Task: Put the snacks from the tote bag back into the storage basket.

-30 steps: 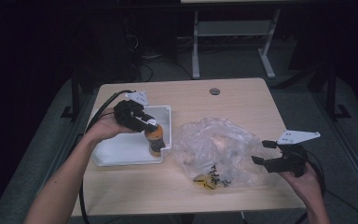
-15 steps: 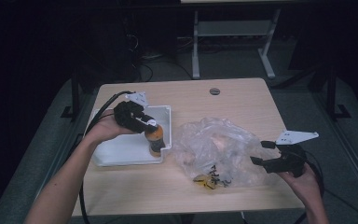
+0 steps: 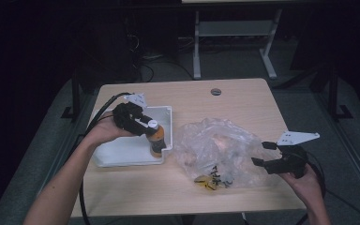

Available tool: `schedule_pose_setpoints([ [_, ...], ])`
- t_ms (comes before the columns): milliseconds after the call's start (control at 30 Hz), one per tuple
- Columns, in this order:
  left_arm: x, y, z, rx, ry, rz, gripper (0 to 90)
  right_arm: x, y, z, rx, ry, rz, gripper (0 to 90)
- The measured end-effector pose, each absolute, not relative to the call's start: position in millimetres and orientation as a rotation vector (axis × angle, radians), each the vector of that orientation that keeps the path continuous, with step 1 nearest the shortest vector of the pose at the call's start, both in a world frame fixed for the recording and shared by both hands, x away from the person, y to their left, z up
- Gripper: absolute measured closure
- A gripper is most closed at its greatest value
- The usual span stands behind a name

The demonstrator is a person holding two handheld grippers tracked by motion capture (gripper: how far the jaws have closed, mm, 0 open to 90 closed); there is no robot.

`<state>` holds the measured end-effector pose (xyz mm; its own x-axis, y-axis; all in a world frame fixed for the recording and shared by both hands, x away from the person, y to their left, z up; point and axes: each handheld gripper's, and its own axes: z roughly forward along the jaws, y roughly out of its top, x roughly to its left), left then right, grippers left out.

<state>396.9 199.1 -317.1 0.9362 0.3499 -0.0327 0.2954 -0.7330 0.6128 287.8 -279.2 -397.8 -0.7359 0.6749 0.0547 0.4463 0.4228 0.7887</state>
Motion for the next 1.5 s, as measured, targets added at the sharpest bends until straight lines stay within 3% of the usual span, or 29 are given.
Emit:
schedule_pose_setpoints([
  [600,395.2,208.2,-314.0,2.404,0.517,0.093,33.4,287.6,-281.0,-399.5,0.989,2.406,1.209,23.1],
  [1500,389.2,223.9,-317.8,2.375,0.551,0.107,26.8,290.8,-277.4,-399.1,0.981,2.41,1.208,22.9],
])
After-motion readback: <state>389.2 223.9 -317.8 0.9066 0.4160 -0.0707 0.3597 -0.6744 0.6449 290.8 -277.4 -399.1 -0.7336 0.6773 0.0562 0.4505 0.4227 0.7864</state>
